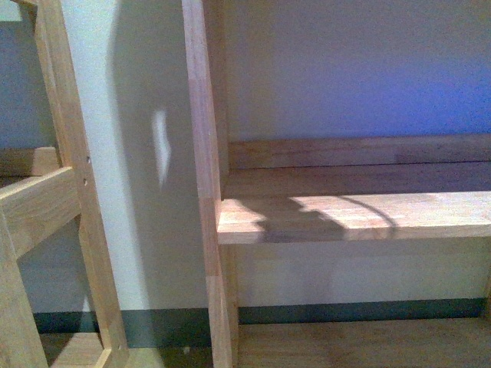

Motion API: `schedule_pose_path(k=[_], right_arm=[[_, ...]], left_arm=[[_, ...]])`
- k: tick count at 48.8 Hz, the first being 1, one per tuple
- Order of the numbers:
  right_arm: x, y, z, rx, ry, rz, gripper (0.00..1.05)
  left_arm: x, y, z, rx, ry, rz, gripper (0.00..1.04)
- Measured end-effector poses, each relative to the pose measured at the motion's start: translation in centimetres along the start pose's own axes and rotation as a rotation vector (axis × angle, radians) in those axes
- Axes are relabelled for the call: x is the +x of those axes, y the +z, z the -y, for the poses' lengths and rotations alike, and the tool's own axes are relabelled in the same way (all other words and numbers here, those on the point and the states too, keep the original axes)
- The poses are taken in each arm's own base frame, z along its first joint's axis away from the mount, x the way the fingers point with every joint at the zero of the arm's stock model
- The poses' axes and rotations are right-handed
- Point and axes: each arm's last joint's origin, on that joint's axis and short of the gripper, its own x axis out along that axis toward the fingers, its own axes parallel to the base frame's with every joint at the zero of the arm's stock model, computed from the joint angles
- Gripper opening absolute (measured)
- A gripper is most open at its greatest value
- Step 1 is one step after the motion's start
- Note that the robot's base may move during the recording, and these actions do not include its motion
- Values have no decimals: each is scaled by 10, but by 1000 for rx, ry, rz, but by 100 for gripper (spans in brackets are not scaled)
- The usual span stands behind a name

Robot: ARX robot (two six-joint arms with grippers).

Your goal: Put away toys

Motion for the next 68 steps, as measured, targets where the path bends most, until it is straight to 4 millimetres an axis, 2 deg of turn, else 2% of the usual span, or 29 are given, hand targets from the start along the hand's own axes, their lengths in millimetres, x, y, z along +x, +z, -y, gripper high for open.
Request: schedule_pose_path(k=[10, 19, 31, 53, 65, 68], right_arm=[[-8, 5, 0, -16, -19, 23, 79], [-18, 11, -1, -25, -31, 60, 99], [-35, 27, -7, -48, -40, 118, 98], [-88, 59, -17, -71, -36, 209, 98], [-135, 64, -23, -160, -139, 304, 98], [-163, 64, -24, -230, -166, 337, 98]], left_arm=[[0, 0, 0, 0, 0, 0, 99], [0, 0, 0, 0, 0, 0, 99], [0, 0, 0, 0, 0, 0, 99], [0, 0, 0, 0, 0, 0, 99], [0, 0, 0, 0, 0, 0, 99], [0, 0, 0, 0, 0, 0, 99]])
